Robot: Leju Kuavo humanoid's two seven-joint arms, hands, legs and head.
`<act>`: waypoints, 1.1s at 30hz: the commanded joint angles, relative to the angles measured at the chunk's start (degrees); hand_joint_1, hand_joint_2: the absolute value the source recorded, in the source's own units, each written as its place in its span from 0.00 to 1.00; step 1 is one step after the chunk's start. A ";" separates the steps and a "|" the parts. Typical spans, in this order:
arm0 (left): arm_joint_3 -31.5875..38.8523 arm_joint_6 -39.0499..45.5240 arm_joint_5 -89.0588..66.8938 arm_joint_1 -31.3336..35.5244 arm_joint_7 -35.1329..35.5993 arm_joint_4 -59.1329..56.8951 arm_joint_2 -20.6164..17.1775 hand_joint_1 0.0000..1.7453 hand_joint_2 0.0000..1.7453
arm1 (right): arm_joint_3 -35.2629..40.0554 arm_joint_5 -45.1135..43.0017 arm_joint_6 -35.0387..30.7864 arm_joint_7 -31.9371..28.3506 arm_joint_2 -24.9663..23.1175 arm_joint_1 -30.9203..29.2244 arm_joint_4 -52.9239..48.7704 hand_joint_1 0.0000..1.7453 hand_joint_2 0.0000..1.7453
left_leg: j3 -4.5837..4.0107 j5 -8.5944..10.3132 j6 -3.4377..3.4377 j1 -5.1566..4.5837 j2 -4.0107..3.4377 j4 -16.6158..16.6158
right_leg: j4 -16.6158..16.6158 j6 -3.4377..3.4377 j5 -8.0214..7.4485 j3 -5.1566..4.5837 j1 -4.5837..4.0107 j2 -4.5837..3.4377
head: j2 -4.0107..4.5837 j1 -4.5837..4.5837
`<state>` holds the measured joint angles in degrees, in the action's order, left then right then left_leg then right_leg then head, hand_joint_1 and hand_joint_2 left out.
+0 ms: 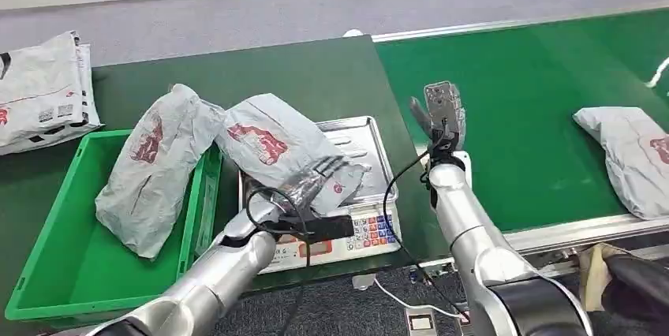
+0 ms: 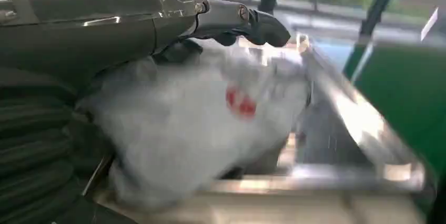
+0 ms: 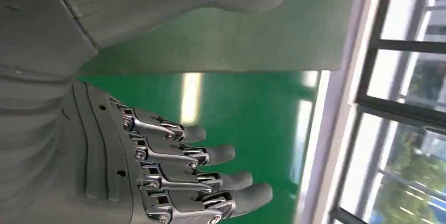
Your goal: Moved the parcel from conveyor to table for the left to box.
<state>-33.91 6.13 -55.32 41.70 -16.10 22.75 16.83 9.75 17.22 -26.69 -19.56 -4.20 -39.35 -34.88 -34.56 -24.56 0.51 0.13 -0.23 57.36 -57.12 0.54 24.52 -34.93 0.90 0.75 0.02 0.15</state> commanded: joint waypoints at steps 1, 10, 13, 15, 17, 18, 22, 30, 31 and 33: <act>-11.62 -14.88 -4.16 5.11 7.09 -9.46 -1.94 1.00 1.00 | -3.93 1.16 0.79 0.12 -2.74 -3.61 7.92 0.00 1.00 | 0.11 -0.01 0.02 0.07 -0.07 -0.01 | 0.06 -0.05 -0.05 0.11 -0.06 -0.15 | 0.00 0.00; -9.73 -14.48 -3.86 6.21 8.03 -9.28 -3.17 1.00 1.00 | -3.74 2.41 1.98 0.30 -3.40 -2.67 6.10 0.00 1.00 | 0.00 0.10 -0.10 0.01 -0.14 -0.14 | 0.19 0.07 -0.24 0.48 0.02 -0.15 | 0.00 -0.02; -7.30 -7.94 -2.96 7.71 8.85 -8.26 -3.05 1.00 1.00 | -3.97 2.68 2.54 0.21 -2.93 -1.62 4.87 0.00 1.00 | 0.07 -0.13 -0.30 0.02 -0.12 -0.13 | 0.21 0.09 -0.24 0.53 0.00 -0.11 | 0.00 0.00; -4.42 -5.34 -0.96 9.12 7.03 -7.07 -3.05 1.00 1.00 | -4.26 2.71 3.24 0.12 -2.67 -0.81 3.98 0.00 1.00 | 0.04 -0.09 -0.26 0.03 -0.11 -0.08 | 0.16 0.04 -0.28 0.53 -0.01 -0.11 | 0.00 -0.02; -2.23 -2.08 0.34 10.69 5.16 -6.15 -2.81 1.00 1.00 | -4.65 2.66 3.51 0.00 -2.35 -0.08 3.27 0.00 1.00 | 0.32 0.24 -0.21 0.08 -0.06 -0.14 | 0.26 -0.01 -0.40 0.47 -0.06 -0.05 | 0.00 0.00; -0.80 0.46 1.13 11.18 3.74 -5.08 -2.74 1.00 1.00 | -4.95 2.64 3.81 -0.04 -2.34 0.26 2.83 0.00 1.00 | 0.46 0.28 -0.10 0.07 0.01 0.04 | 0.07 0.03 -0.30 0.54 -0.05 0.05 | 0.00 0.00; 4.26 0.01 4.83 11.82 -1.48 0.27 -2.52 1.00 1.00 | -6.03 3.60 4.56 0.18 -2.72 0.47 2.03 0.00 1.00 | 0.01 0.45 -0.05 0.12 0.00 0.14 | 0.00 -0.03 -0.53 0.05 -0.12 0.01 | 0.00 0.00; 6.41 0.36 6.86 11.08 -4.04 7.06 -2.74 1.00 1.00 | -6.97 3.86 4.96 0.04 -2.75 -0.13 2.82 0.00 1.00 | -0.65 0.92 -0.04 0.04 -0.05 0.03 | 0.01 -0.05 -0.93 -0.66 -0.05 -0.03 | 0.00 0.00; 6.40 0.34 6.87 10.98 -4.03 7.05 -2.76 1.00 1.00 | -6.98 3.86 4.96 0.03 -2.75 -0.12 2.82 0.00 1.00 | -0.65 0.90 -0.04 0.08 -0.04 0.01 | 0.07 -0.06 -0.94 -0.62 -0.09 -0.04 | 0.00 0.00; 6.41 0.34 6.88 10.89 -4.03 7.03 -2.79 1.00 1.00 | -6.98 3.87 4.95 0.02 -2.76 -0.12 2.82 0.00 1.00 | -0.62 0.87 -0.05 0.07 -0.13 -0.01 | 0.09 -0.05 -0.93 -0.59 -0.08 -0.13 | 0.00 0.00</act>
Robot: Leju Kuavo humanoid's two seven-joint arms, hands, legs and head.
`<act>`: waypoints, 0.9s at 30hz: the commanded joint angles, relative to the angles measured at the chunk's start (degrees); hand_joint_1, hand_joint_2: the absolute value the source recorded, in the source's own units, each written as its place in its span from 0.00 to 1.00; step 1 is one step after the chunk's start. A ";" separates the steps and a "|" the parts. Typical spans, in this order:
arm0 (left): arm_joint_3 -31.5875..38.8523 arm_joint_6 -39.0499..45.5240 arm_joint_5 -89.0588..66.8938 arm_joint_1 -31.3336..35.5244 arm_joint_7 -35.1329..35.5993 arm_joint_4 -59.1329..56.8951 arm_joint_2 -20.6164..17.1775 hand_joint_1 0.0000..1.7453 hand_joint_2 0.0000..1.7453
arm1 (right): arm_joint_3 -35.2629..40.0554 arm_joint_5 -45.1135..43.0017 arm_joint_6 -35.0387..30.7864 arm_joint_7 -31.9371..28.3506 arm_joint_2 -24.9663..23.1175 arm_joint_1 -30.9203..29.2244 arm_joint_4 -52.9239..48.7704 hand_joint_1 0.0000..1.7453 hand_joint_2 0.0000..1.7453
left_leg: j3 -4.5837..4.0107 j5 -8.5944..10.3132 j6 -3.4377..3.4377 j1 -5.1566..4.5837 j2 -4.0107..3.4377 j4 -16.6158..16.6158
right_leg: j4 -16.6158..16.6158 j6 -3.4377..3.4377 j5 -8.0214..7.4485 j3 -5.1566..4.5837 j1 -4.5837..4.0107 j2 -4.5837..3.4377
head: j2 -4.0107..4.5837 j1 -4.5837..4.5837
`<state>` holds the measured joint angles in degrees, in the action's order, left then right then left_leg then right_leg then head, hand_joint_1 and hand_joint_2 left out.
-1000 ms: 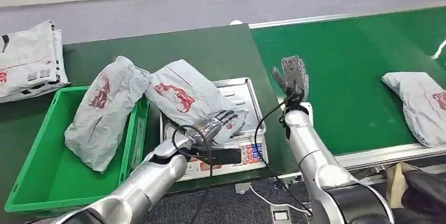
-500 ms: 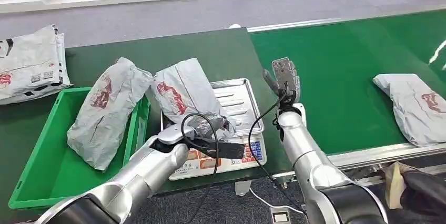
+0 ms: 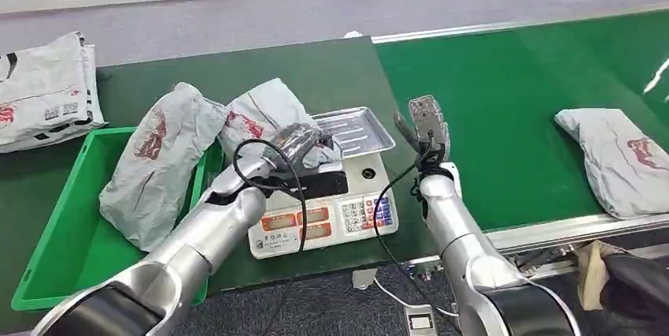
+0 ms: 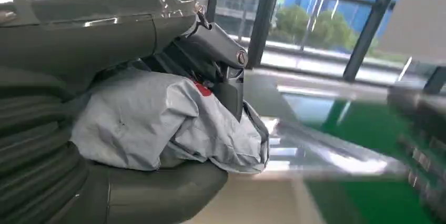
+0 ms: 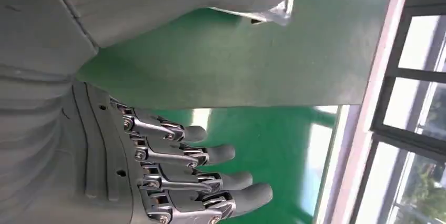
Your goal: Moved the parcel from conveyor to table for the left to box.
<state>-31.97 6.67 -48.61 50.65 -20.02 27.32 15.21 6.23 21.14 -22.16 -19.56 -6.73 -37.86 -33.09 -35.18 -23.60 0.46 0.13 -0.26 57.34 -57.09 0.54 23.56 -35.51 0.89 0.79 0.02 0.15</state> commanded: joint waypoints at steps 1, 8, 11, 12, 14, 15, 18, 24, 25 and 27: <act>4.48 -0.19 0.17 1.93 -0.11 2.46 -1.17 1.00 1.00 | -3.46 -0.05 0.43 0.02 -0.23 -1.60 1.03 0.00 1.00 | 0.02 -0.08 0.00 0.03 -0.12 -0.01 | 0.05 -0.04 0.02 -0.01 -0.03 -0.19 | 0.00 0.00; 5.03 0.94 0.62 1.58 -0.40 3.31 -1.16 1.00 1.00 | -3.61 -0.08 0.69 -0.09 -0.27 -1.60 1.07 0.00 1.00 | -0.05 -0.15 0.00 0.03 -0.04 0.00 | 0.04 -0.05 0.08 -0.07 -0.03 -0.14 | 0.00 0.00; 6.81 3.53 2.51 0.37 -1.09 9.53 -1.47 1.00 1.00 | -4.09 -0.21 0.86 -0.69 -0.25 -1.31 1.05 0.00 1.00 | -0.12 -0.14 0.00 0.01 -0.03 0.02 | 0.01 -0.03 0.12 -0.15 -0.01 -0.10 | 0.00 0.00; 6.71 2.84 2.93 -0.33 -0.86 12.53 -2.00 1.00 1.00 | -4.24 -0.30 0.87 -0.96 -0.24 -1.19 1.08 0.00 1.00 | -0.12 -0.15 0.00 0.00 -0.03 0.01 | 0.00 -0.03 0.13 -0.15 0.00 -0.11 | 0.00 0.00; 7.32 -0.95 5.56 -0.94 -0.61 16.03 -2.52 1.00 1.00 | -4.59 -0.65 1.39 -1.12 -0.25 -1.07 1.10 0.00 1.00 | -0.13 -0.17 0.01 0.03 -0.02 0.01 | 0.02 -0.04 0.15 -0.16 -0.03 -0.11 | 0.00 0.00; 6.14 -2.74 5.15 -0.93 -0.53 16.88 -3.11 1.00 1.00 | -4.78 -0.91 1.87 -1.04 -0.22 -1.03 0.99 0.00 1.00 | -0.17 -0.16 0.00 0.03 -0.04 0.02 | 0.02 -0.03 0.12 -0.19 -0.03 -0.11 | 0.00 0.00; 0.02 -9.25 1.11 0.43 1.79 10.56 -3.57 1.00 1.00 | -5.18 -0.30 1.46 -0.55 0.10 -0.28 -0.45 0.00 1.00 | -0.09 -0.18 0.00 0.04 -0.05 0.00 | 0.05 -0.04 0.14 -0.12 -0.04 -0.14 | 0.00 0.00; -3.18 0.57 -3.26 -1.09 3.23 -2.49 -2.14 1.00 1.00 | -5.64 -0.44 2.44 -0.54 0.97 1.57 -2.10 0.00 1.00 | 0.08 -0.19 -0.05 0.02 0.04 -0.14 | 0.21 -0.02 0.18 0.08 -0.03 -0.04 | 0.00 0.00; -2.82 2.61 -3.52 -1.07 3.94 -2.35 -2.35 1.00 1.00 | -5.59 -0.44 2.57 -0.55 0.97 1.79 -2.24 0.00 1.00 | 0.06 -0.19 -0.05 0.00 0.03 -0.13 | 0.18 -0.01 0.19 0.05 0.00 -0.04 | 0.00 0.00; -3.11 13.08 -7.50 -0.13 8.64 -1.00 -3.64 1.00 1.00 | -5.75 -0.42 2.34 -0.70 0.65 2.33 -3.07 0.00 1.00 | 0.09 -0.23 -0.04 0.05 0.00 -0.13 | 0.21 -0.04 0.20 0.08 -0.05 -0.10 | 0.00 0.00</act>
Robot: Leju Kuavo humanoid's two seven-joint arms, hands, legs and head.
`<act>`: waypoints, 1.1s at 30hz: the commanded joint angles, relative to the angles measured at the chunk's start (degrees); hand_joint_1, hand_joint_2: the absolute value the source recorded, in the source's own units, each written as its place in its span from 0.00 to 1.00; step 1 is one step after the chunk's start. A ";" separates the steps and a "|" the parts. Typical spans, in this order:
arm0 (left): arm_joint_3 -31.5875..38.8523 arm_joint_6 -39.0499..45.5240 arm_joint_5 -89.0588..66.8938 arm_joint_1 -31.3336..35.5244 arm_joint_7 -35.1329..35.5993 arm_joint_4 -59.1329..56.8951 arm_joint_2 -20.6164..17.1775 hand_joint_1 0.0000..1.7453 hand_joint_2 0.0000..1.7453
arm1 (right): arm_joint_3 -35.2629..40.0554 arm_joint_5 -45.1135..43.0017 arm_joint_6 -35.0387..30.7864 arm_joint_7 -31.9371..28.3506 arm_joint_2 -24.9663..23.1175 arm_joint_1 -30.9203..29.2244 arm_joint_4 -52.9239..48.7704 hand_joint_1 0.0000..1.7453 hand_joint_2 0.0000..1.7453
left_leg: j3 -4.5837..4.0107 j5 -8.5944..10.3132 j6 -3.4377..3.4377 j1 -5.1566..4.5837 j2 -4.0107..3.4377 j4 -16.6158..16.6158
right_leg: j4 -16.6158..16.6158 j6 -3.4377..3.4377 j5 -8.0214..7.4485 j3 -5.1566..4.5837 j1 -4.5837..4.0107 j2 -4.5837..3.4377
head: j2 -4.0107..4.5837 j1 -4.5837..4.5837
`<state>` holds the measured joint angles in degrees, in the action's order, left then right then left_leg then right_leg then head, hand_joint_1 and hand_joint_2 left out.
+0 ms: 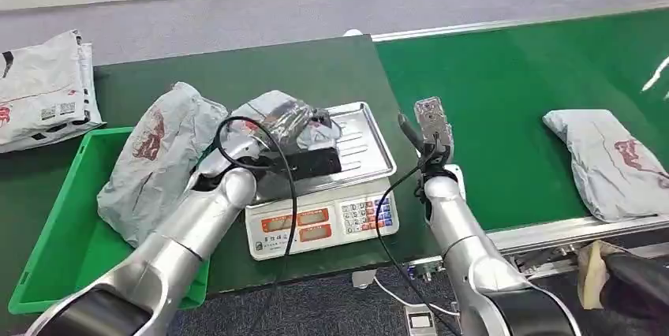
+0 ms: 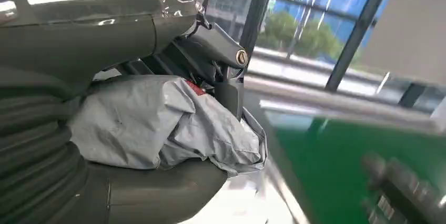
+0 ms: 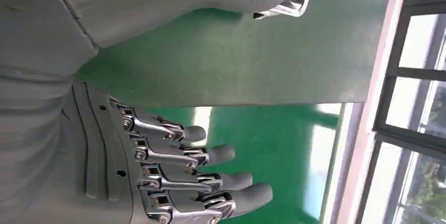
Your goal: Moved the parcel from conveyor to table for the left to box.
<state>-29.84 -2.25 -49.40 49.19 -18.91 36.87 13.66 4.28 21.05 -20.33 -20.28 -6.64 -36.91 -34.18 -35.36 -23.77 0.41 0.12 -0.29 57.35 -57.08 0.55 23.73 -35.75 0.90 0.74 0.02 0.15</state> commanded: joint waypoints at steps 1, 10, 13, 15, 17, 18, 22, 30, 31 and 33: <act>-4.89 25.21 -7.59 1.83 8.97 -9.53 -2.41 1.00 1.00 | -3.74 -0.24 0.42 0.08 0.38 1.37 -2.12 0.00 1.00 | 0.19 -0.06 0.02 0.04 0.01 -0.07 | 0.10 -0.05 0.05 0.19 -0.04 -0.07 | 0.00 0.00; 4.89 41.05 -32.06 2.83 21.11 10.66 -7.46 1.00 1.00 | -2.90 -0.06 -1.70 -0.82 -1.53 -1.09 2.03 0.00 1.00 | 0.06 -0.14 0.05 0.13 -0.17 0.07 | -0.04 -0.11 0.03 0.00 -0.14 -0.28 | 0.00 0.00; 6.90 42.25 -33.61 1.60 20.52 12.99 -7.22 1.00 1.00 | -2.99 -0.52 -2.15 -1.06 -1.42 -0.89 1.98 0.00 1.00 | 0.00 -0.10 0.04 0.08 -0.12 0.04 | -0.08 -0.08 0.04 -0.04 -0.10 -0.20 | 0.00 0.00; 8.70 42.25 -34.74 0.10 19.68 18.07 -7.47 1.00 1.00 | -3.43 -1.01 -2.82 -1.37 -1.10 -0.18 1.34 0.00 1.00 | 0.01 -0.08 0.03 0.07 -0.14 0.01 | -0.05 -0.08 0.02 -0.03 -0.07 -0.21 | 0.00 0.00; 10.52 42.25 -35.12 -1.00 18.26 22.37 -7.18 1.00 1.00 | -3.88 -1.41 -3.44 -1.84 -0.38 1.02 0.42 0.00 1.00 | -0.04 -0.05 0.03 0.07 -0.06 0.00 | -0.05 -0.07 0.02 -0.06 -0.08 -0.12 | 0.00 0.00; 11.03 42.25 -36.15 -1.42 18.25 23.43 -7.21 1.00 1.00 | -3.90 -1.41 -3.61 -1.91 -0.22 1.29 0.22 0.00 1.00 | 0.03 -0.09 0.03 0.10 -0.05 0.00 | -0.01 -0.08 0.05 0.03 -0.11 -0.13 | 0.00 0.00; 8.33 42.25 -40.60 -3.65 25.47 31.66 -11.94 1.00 1.00 | -4.36 -2.09 -4.67 -2.53 0.28 2.60 -0.39 0.00 1.00 | 0.17 -0.11 0.03 0.08 -0.07 -0.09 | 0.07 -0.10 0.07 0.15 -0.08 -0.17 | 0.00 0.00; 12.03 42.25 -40.60 -10.49 25.84 39.27 -14.14 1.00 1.00 | -4.87 -2.65 -5.56 -2.70 0.68 3.00 -0.02 0.00 1.00 | 0.14 -0.17 0.11 0.02 -0.12 -0.09 | 0.02 -0.08 0.14 0.06 -0.04 -0.22 | 0.00 -0.02; 12.03 42.25 -40.60 -10.49 25.84 39.27 -14.14 1.00 1.00 | -4.87 -2.65 -5.56 -2.70 0.68 3.00 -0.02 0.00 1.00 | 0.06 -0.15 0.11 0.04 -0.11 -0.05 | -0.01 -0.08 0.13 -0.01 -0.05 -0.19 | 0.00 -0.02; 12.03 42.25 -40.60 -10.49 25.84 39.27 -14.14 1.00 1.00 | -4.87 -2.65 -5.56 -2.70 0.68 3.00 -0.02 0.00 1.00 | 0.13 -0.21 0.12 0.10 -0.13 -0.02 | 0.02 -0.10 0.16 0.08 -0.12 -0.25 | 0.00 -0.02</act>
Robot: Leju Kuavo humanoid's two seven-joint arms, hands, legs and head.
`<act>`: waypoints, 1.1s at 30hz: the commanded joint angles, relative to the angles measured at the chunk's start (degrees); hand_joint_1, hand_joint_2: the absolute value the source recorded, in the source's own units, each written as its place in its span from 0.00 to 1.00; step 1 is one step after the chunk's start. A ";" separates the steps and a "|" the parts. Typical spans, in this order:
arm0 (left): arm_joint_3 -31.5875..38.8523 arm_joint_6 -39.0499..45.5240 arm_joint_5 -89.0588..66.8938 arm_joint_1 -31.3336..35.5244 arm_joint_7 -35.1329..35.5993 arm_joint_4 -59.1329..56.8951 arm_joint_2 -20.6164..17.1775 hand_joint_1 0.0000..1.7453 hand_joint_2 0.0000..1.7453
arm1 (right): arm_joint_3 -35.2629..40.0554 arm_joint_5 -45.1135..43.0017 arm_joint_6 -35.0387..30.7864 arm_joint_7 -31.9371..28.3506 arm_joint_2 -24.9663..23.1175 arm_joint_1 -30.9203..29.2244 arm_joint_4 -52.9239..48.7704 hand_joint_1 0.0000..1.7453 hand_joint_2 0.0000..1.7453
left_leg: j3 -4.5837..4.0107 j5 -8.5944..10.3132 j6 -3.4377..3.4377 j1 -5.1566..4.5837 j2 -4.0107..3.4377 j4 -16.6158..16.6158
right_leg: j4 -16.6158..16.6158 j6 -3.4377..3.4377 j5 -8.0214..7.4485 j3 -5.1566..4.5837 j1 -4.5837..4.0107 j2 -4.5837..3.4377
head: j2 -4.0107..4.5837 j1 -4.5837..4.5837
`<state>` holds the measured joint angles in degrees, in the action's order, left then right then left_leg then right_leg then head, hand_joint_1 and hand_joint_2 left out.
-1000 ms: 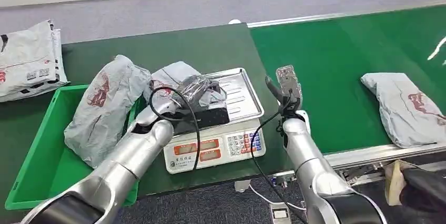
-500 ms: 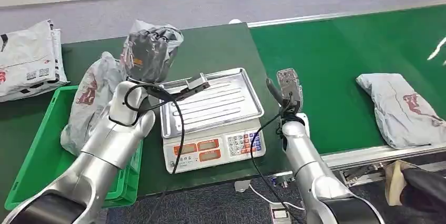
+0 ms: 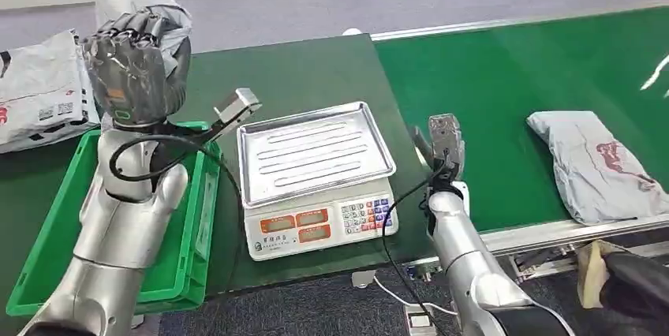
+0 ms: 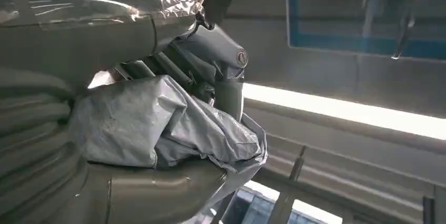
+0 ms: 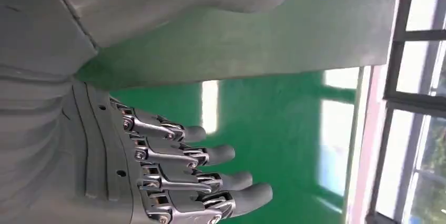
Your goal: Moved the parcel from conveyor to table for the left to box.
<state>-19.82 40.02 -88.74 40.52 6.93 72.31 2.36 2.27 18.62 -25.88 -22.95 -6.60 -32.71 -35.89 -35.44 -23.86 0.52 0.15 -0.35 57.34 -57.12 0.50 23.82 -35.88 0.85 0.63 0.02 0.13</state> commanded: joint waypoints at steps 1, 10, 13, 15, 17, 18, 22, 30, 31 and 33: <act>1.87 -0.02 -1.26 -1.93 1.29 3.91 -3.56 1.00 1.00 | -2.98 -0.40 0.11 0.07 0.81 -1.30 1.63 0.00 1.00 | 0.18 -0.10 0.01 0.03 -0.03 -0.02 | 0.05 -0.04 0.07 0.17 -0.03 -0.09 | 0.00 0.00; -0.59 -0.02 -1.26 -13.53 7.61 9.43 -9.77 1.00 1.00 | -3.24 -2.53 0.89 -0.30 3.22 3.33 -2.18 0.00 1.00 | 0.43 -0.16 0.03 -0.02 -0.15 -0.21 | 0.17 -0.06 0.09 0.32 0.04 -0.20 | 0.00 0.00; 0.59 -0.02 -1.26 -18.74 9.49 12.55 -13.41 1.00 1.00 | -3.40 -3.16 0.90 0.13 3.74 5.89 -5.01 0.00 1.00 | 0.27 -0.16 0.00 0.01 -0.05 -0.10 | 0.12 -0.02 0.16 0.24 -0.01 -0.07 | 0.00 0.00; 0.25 -0.02 -1.26 -21.21 8.28 12.88 -13.95 1.00 1.00 | -2.25 -4.84 0.78 0.70 4.66 7.03 -6.40 0.00 1.00 | 0.31 -0.23 0.02 -0.01 -0.13 -0.12 | 0.12 -0.04 0.20 0.26 0.02 -0.15 | 0.00 0.00; -1.44 -0.02 -1.26 -21.96 7.63 11.98 -13.28 1.00 1.00 | -2.60 -4.88 0.96 0.39 4.76 7.27 -6.59 0.00 1.00 | 0.48 -0.33 0.02 0.03 -0.15 -0.18 | 0.18 -0.09 0.28 0.42 -0.01 -0.22 | 0.00 0.00; -1.25 -0.02 -1.26 -21.94 8.02 12.06 -15.06 1.00 1.00 | -2.81 -4.91 1.50 0.39 4.77 7.72 -7.21 0.00 1.00 | 0.36 -0.32 0.04 0.02 -0.08 -0.11 | 0.13 -0.07 0.27 0.32 -0.01 -0.12 | 0.00 0.00; -13.37 -0.02 -1.26 -17.10 21.86 2.22 -21.79 1.00 1.00 | -3.61 -3.94 1.97 1.11 4.40 9.00 -9.29 0.00 1.00 | 0.30 -0.27 0.07 0.05 0.14 -0.09 | 0.10 -0.09 0.33 0.32 -0.04 0.10 | 0.00 0.00; -9.51 -7.86 -1.26 -21.02 16.58 -5.77 -16.90 1.00 1.00 | -4.61 -2.87 3.98 1.62 4.65 8.93 -9.48 0.00 1.00 | 0.47 -0.29 0.07 -0.03 0.08 -0.20 | 0.19 -0.07 0.36 0.42 -0.01 0.02 | 0.00 0.00; -6.41 -9.75 1.68 -22.87 10.08 -6.29 -14.52 1.00 1.00 | -4.65 -2.45 4.22 1.54 4.66 8.53 -9.04 0.00 1.00 | 0.40 -0.30 0.06 -0.04 -0.11 -0.17 | 0.17 -0.05 0.29 0.31 0.02 -0.12 | 0.00 0.00; -6.41 -9.75 1.68 -22.87 10.08 -6.29 -14.52 1.00 1.00 | -4.65 -2.45 4.22 1.54 4.66 8.53 -9.04 0.00 1.00 | 0.40 -0.30 0.06 -0.04 -0.11 -0.17 | 0.17 -0.05 0.29 0.31 0.02 -0.12 | 0.00 0.00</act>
<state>-29.27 37.76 -88.78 21.35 32.35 77.68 -17.16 1.20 15.06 -23.78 -21.97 -2.54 -23.00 -45.33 -35.35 -24.12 0.62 0.16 -0.48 57.34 -57.11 0.43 24.07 -35.84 0.82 0.54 0.02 0.13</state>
